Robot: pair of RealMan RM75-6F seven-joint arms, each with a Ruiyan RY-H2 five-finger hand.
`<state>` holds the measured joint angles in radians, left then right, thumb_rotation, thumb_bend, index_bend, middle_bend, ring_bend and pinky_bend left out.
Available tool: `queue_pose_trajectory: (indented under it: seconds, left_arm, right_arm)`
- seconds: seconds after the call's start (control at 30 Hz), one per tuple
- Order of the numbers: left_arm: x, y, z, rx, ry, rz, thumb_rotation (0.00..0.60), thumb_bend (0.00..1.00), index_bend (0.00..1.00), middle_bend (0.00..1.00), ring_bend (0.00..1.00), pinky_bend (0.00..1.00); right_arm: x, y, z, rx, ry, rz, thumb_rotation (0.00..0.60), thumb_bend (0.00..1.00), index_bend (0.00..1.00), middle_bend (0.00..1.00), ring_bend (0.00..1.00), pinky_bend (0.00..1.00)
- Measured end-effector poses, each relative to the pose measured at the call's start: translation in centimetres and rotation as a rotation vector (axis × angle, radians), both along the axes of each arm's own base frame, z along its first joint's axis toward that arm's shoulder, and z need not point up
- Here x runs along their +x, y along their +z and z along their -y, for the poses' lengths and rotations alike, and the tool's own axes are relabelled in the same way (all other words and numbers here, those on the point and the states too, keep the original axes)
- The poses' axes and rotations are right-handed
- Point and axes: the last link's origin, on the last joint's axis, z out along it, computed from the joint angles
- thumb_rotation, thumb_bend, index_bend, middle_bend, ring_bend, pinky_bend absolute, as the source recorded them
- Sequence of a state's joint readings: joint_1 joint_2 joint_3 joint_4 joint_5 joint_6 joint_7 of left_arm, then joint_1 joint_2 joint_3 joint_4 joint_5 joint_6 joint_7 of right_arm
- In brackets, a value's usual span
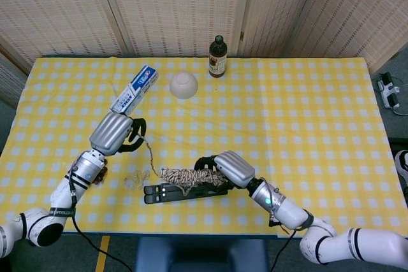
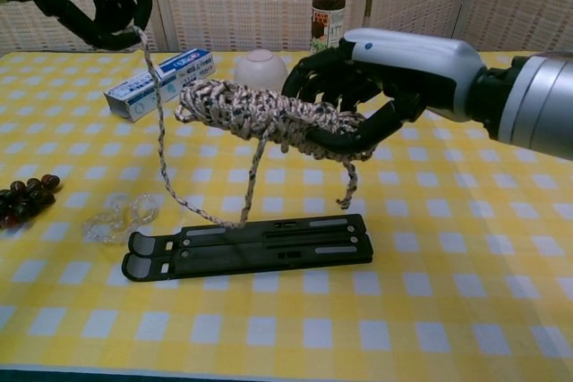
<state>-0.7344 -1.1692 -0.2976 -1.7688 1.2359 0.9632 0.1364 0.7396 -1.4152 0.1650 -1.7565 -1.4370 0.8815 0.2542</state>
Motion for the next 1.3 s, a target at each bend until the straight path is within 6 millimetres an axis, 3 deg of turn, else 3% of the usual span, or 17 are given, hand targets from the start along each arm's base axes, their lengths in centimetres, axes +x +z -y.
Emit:
queue_pose_trajectory:
  seconds: [0.3,0.6,0.97,1.17,1.3]
  left_arm:
    - [5.8,0.9,1.8,-0.095,-0.053,0.135,0.6,0.5,0.72,0.83,0.73,0.59]
    - [8.2,1.7,4.0,-0.185,-0.101,0.21,0.6,0.5,0.72,0.83,0.73,0.59]
    - [5.6,2.4,6.3,-0.247,-0.067,0.224,0.6,0.51,0.72,0.83,0.73,0.59]
    - [2.7,2.1,7.9,-0.273,-0.056,0.184,0.6,0.51,0.72,0.83,0.73,0.59]
    - [-0.2,1.8,8.5,-0.272,-0.023,0.138,0.6,0.51,0.72,0.83,0.73,0.59]
  right_arm:
    - [2.2,-2.5,-0.2,0.044,-0.043,0.033,0.6,0.74,0.85,0.67,0.72,0.58]
    - [4.2,-5.5,0.4,0.063,-0.15,0.097,0.6,0.75,0.86,0.67,0.72,0.59]
    - [4.9,-6.8,3.1,-0.093,-0.333,0.293,0.6,0.75,0.88,0.69,0.74,0.6]
    - [4.2,-5.9,4.5,-0.174,-0.408,0.444,0.6,0.75,0.88,0.69,0.74,0.61]
    - [3.9,-5.2,4.9,-0.17,-0.444,0.544,0.6,0.75,0.88,0.7,0.74,0.61]
